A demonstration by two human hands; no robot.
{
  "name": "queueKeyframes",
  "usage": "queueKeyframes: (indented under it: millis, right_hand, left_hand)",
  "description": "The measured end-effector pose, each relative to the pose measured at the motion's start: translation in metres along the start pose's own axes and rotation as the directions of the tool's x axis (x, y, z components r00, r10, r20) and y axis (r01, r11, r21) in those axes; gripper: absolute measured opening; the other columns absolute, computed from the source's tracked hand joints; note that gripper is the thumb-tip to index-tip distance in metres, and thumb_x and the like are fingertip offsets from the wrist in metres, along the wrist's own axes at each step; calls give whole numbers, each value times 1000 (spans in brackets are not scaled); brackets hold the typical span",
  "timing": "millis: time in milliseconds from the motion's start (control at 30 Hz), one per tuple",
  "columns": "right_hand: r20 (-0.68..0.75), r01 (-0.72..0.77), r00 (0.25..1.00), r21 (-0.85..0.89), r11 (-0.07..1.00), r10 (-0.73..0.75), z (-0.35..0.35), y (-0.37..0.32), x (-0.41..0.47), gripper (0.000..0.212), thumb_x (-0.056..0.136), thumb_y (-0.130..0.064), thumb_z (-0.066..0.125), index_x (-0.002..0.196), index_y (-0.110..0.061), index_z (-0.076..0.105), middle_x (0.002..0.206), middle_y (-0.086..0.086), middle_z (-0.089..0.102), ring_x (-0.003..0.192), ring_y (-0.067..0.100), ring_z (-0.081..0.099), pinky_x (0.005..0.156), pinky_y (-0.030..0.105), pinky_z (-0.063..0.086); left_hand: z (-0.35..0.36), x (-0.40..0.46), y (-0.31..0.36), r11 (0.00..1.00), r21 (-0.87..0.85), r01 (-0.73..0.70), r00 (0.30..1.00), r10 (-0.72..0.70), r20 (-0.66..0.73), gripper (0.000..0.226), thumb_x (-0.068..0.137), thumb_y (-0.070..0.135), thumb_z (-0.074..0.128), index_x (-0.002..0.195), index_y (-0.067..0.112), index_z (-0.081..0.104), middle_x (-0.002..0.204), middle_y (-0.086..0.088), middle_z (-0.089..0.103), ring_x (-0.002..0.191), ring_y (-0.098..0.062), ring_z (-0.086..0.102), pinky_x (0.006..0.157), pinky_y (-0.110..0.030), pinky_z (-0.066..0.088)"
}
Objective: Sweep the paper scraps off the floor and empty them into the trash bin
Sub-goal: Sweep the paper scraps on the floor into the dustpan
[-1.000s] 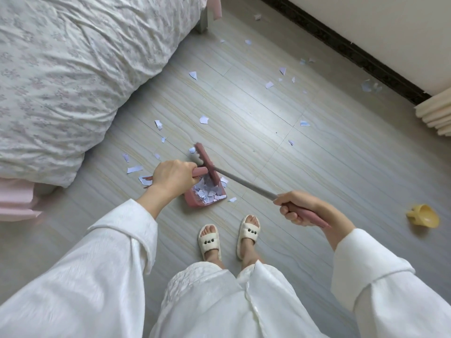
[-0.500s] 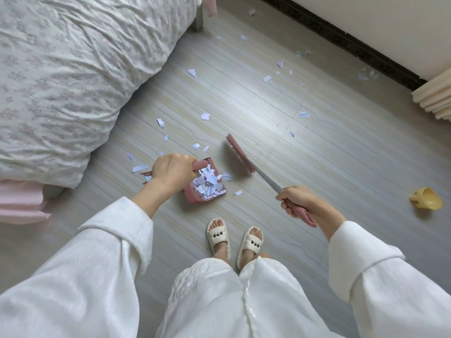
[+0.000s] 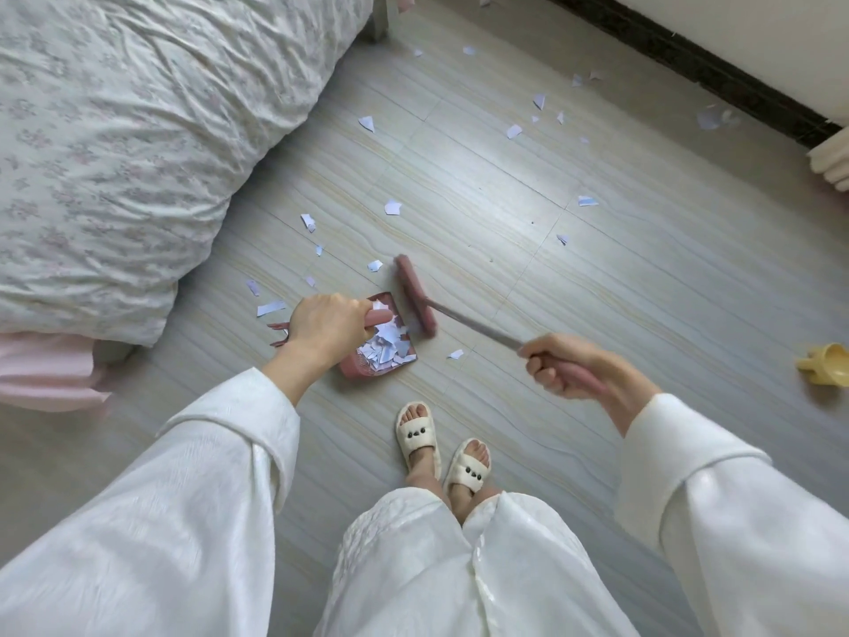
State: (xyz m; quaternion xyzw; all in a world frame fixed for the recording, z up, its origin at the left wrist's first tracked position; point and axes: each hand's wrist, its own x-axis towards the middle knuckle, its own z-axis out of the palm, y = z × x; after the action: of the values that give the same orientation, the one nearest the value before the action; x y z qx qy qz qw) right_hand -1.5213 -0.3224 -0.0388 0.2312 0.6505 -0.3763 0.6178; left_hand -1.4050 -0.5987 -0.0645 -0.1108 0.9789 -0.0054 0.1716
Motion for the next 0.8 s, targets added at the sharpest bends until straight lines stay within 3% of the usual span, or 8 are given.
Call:
queueKeyframes:
  millis: [100, 233, 400, 533, 667, 800]
  right_hand:
    - [54, -12, 998, 4, 1000, 12, -23, -6, -10, 24, 97, -18, 44, 74, -15, 39, 40, -4, 46, 26, 5, 38, 26, 10, 28]
    - [-35, 100, 994, -137, 986, -105, -24, 1, -12, 5, 91, -11, 53, 87, -10, 49, 50, 0, 51, 32, 9, 43, 31, 14, 33]
    - [-134, 156, 973, -227, 961, -190, -5, 16, -5, 1, 86, -1, 52, 86, -2, 52, 54, 8, 50, 29, 12, 43, 33, 15, 34]
    - [-30, 152, 986, -283, 947, -167, 20, 33, 6, 2, 88, 3, 49, 88, 1, 50, 57, 10, 47, 28, 12, 42, 32, 14, 34]
    - [97, 134, 989, -288, 948, -110, 27, 41, 7, 3, 88, -5, 53, 87, -5, 50, 56, 6, 49, 33, 11, 42, 38, 17, 33]
    - [134, 126, 987, -302, 945, -89, 21, 50, 2, 13, 89, -8, 53, 77, -10, 48, 56, 5, 49, 31, 10, 42, 35, 14, 33]
  left_hand:
    - [9, -3, 5, 1000, -17, -6, 1000, 5, -10, 34, 90, 50, 46, 94, 22, 65, 84, -9, 68, 80, -31, 64, 61, -30, 37]
    - [18, -8, 11, 1000, -23, 4, 999, -4, -33, 43, 90, 58, 38, 96, 24, 65, 81, -9, 68, 78, -30, 64, 61, -30, 38]
    - [17, -15, 25, 1000, -5, 20, 999, -20, -36, 44, 90, 57, 40, 93, 22, 66, 78, -9, 69, 75, -30, 65, 57, -28, 35]
    - [17, -21, 38, 999, 32, 27, 998, -25, -65, 44, 91, 54, 42, 85, 18, 66, 73, -10, 68, 70, -31, 64, 54, -28, 30]
    - [16, -29, 46, 998, -7, 59, 998, -59, -29, 31, 90, 43, 52, 88, 15, 66, 77, -12, 69, 73, -33, 64, 59, -31, 40]
    - [10, -41, 41, 966, -104, 237, 970, -242, -38, 27, 88, 41, 54, 93, 17, 66, 80, -14, 67, 77, -33, 63, 60, -30, 36]
